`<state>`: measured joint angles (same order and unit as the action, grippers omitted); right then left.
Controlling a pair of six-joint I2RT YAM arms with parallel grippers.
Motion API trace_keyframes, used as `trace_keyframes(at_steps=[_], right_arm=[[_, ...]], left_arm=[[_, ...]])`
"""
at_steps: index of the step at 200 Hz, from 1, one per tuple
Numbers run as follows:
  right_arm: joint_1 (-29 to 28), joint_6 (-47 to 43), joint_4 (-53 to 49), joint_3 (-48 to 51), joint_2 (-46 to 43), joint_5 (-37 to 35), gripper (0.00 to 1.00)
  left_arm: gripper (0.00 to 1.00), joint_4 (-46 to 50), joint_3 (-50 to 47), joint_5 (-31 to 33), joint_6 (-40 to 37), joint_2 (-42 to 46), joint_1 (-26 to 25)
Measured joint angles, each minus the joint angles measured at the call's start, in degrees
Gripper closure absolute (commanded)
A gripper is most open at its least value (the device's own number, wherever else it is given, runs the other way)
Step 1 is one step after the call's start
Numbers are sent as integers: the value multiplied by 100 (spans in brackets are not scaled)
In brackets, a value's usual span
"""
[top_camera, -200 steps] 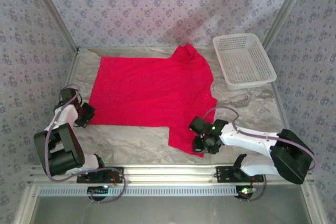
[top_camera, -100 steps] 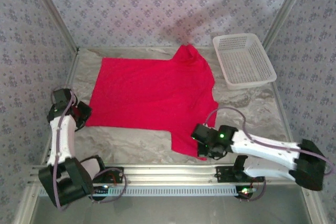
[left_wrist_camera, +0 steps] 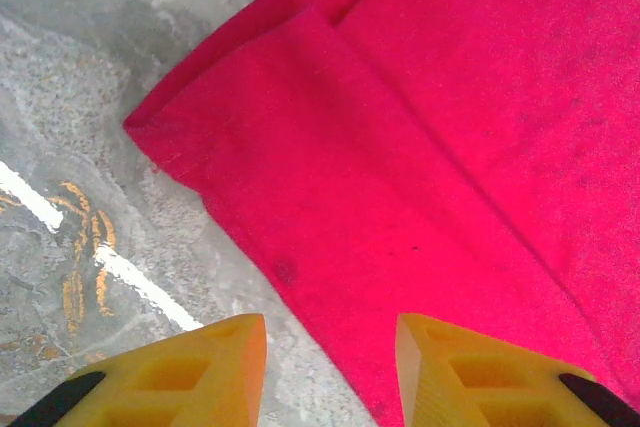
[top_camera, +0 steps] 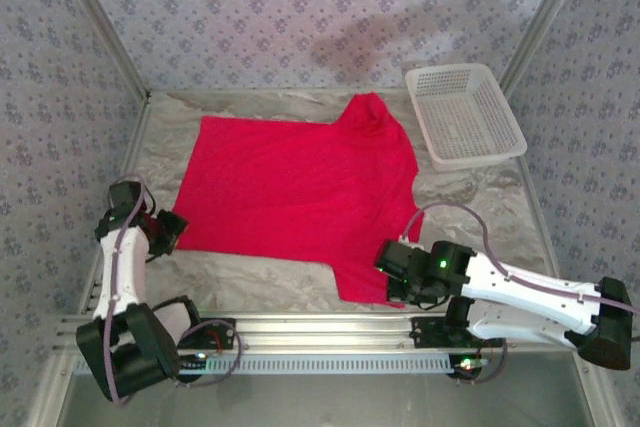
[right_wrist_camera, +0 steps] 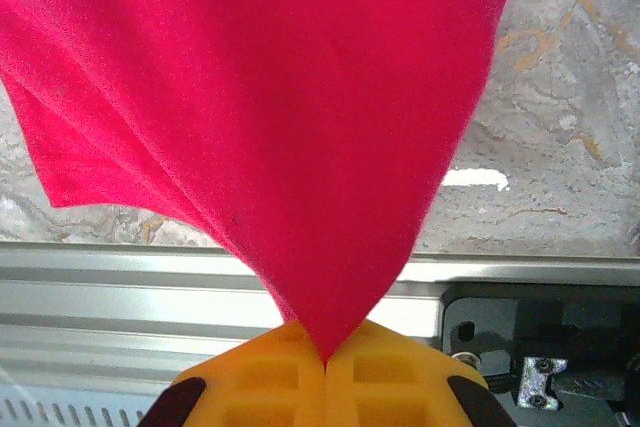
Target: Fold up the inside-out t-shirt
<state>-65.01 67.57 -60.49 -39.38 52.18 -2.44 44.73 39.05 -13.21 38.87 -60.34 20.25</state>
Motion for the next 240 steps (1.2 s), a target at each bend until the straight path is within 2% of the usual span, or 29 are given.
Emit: trace_keyframes(at_steps=[44, 66, 95, 111, 132, 144, 196, 240], right_arm=[[479, -175, 164, 24, -15, 70, 100], [885, -448, 251, 81, -28, 234, 100], [1449, -848, 310, 111, -28, 522, 100], [1674, -1038, 334, 111, -26, 654, 100], [1862, -1250, 334, 111, -26, 785, 100], [1930, -1325, 332, 111, -26, 846, 100], [1978, -1453, 225, 109, -96, 933, 100], [1978, -1451, 26, -15, -247, 870, 100]], left_arm=[[58, -240, -42, 422, 26, -520, -4], [55, -352, -81, 704, 55, -846, -7], [55, -599, -81, 949, 85, -1268, -7], [63, -789, -81, 992, 114, -1484, -7], [89, -1036, -83, 994, 188, -1790, -13], [100, -1123, -87, 977, 166, -1862, -11], [100, -1102, -70, 968, 166, -1764, -11], [100, -463, 315, 957, 151, -848, -52]])
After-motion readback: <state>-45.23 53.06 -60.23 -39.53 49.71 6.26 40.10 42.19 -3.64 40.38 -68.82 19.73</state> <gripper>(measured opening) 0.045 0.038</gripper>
